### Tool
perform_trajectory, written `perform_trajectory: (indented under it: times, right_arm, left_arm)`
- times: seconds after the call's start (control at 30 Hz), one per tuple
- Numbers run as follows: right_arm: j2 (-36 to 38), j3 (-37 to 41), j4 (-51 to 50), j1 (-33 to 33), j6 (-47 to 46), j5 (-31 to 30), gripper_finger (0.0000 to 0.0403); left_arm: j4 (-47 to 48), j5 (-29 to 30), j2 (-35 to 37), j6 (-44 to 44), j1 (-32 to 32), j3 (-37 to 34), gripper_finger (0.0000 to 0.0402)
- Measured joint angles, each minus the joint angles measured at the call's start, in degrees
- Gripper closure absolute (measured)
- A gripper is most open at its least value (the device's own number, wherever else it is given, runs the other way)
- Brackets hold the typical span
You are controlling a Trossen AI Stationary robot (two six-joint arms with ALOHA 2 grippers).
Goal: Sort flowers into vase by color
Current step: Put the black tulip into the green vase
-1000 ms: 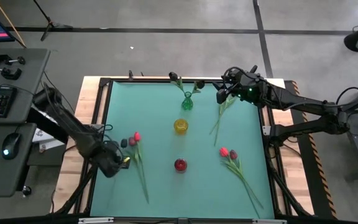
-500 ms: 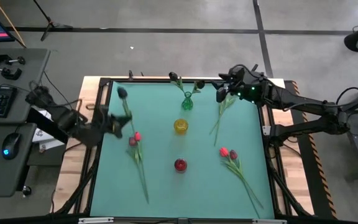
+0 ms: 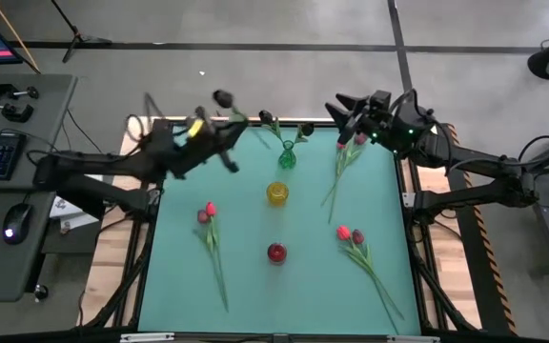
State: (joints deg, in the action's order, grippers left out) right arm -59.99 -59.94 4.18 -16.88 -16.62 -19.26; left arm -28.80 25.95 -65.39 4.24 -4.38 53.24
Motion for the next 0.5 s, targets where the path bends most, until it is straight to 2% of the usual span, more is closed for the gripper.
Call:
perform_trajectory:
  times: [0.3, 0.5]
  right_arm:
    - [0.00, -0.02, -1.37, 0.00, 0.19, -0.52, 0.0158]
    - [0.00, -0.02, -1.46, 0.00, 0.37, -1.60, 0.0158]
  left_arm:
    - [0.35, 0.32, -14.17, 7.38, -1.34, 10.98, 0.0401]
    - [-1.26, 2.42, -19.42, 5.92, -2.78, 11.75, 0.0401]
